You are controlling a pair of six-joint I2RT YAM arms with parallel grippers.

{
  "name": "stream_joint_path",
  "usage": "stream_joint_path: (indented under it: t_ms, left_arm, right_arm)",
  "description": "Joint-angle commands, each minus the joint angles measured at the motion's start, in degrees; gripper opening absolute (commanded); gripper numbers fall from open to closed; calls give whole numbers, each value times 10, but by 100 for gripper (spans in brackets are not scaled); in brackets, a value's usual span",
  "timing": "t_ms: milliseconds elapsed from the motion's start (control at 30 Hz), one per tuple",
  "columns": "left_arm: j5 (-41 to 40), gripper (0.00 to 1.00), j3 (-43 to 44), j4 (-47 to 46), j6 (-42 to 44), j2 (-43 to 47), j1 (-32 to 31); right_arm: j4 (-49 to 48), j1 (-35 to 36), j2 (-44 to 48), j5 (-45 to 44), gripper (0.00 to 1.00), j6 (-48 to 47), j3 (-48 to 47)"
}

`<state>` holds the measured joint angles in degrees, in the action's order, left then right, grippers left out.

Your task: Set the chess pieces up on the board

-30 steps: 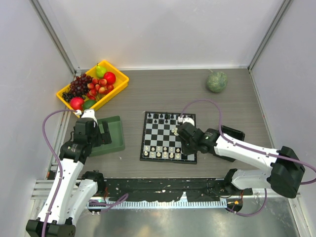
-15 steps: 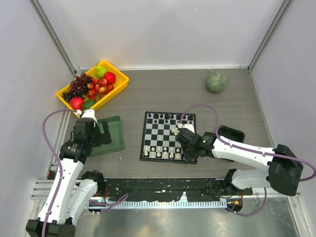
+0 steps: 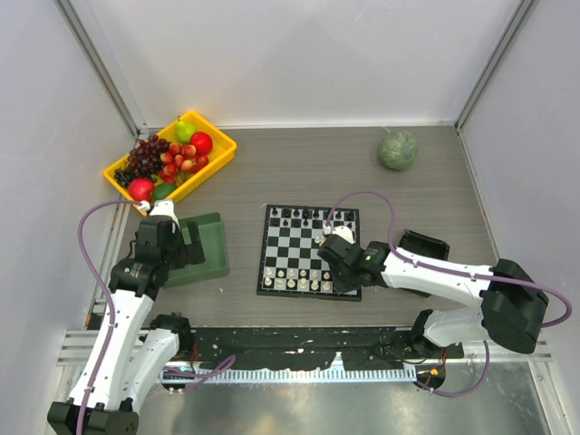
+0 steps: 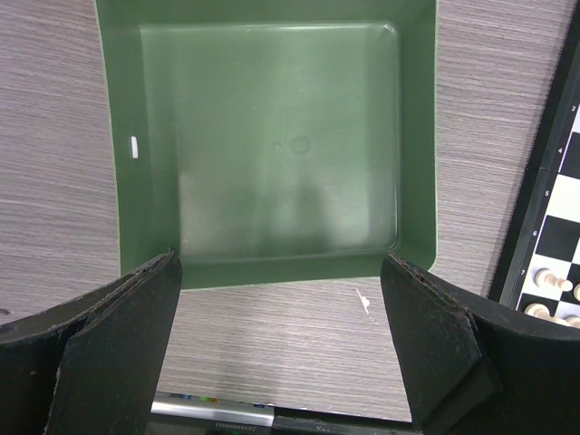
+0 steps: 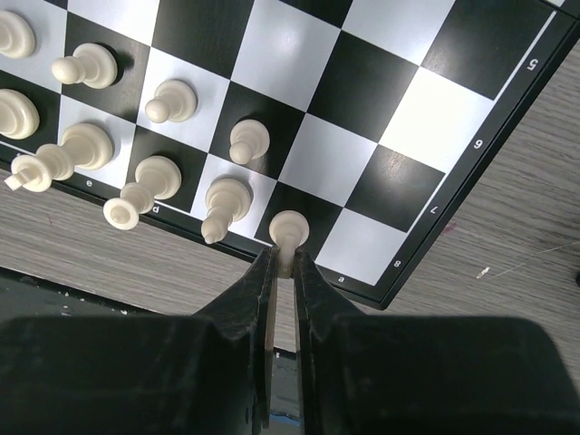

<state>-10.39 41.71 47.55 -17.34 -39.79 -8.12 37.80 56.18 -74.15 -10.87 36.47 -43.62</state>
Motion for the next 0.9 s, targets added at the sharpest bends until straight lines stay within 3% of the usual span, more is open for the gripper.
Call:
stream_joint_path:
  t_ms: [0,333,567,867]
  left_arm:
    - [6,99,22,-4,3,-1,2]
    - [8,99,22,-3,3,0,2]
    - [8,99,22,-4,3,0,2]
    - [10,99,22,-3,4,2,2]
  right_arm:
    - [-6,2,-7,-26,8,11,-14]
    - [-7,2,8,-24,11,8,-3]
    - [-22,2,22,-11,28,3,-6]
    - [-11,2,45,-12,35,6,-32]
